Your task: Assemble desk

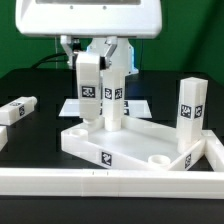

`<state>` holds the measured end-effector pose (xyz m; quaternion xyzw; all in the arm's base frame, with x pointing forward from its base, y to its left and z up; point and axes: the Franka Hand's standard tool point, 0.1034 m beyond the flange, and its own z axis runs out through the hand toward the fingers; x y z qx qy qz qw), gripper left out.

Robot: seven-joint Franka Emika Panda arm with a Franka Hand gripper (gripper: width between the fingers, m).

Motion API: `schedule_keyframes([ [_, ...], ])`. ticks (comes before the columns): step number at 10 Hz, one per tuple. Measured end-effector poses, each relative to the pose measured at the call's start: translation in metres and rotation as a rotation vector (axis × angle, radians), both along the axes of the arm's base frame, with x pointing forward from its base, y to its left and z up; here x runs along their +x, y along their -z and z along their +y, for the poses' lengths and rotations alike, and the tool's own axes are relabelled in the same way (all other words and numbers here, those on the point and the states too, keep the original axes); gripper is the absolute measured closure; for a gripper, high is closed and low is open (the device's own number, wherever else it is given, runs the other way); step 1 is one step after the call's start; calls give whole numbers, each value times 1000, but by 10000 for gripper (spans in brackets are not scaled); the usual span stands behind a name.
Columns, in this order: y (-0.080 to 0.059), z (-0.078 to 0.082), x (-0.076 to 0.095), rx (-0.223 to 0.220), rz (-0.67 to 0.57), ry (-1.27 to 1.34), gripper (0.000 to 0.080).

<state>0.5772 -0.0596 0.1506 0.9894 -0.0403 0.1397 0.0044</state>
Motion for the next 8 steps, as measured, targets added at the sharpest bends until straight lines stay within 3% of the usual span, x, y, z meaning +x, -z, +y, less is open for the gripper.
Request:
schedule_keyframes([
  [4, -1, 2, 1, 3, -2, 7, 511],
  [6, -10, 48, 19, 33, -34, 7, 511],
  [7, -8, 61, 19, 39, -31, -9, 511],
  [8, -8, 63, 19, 39, -32, -13, 511],
])
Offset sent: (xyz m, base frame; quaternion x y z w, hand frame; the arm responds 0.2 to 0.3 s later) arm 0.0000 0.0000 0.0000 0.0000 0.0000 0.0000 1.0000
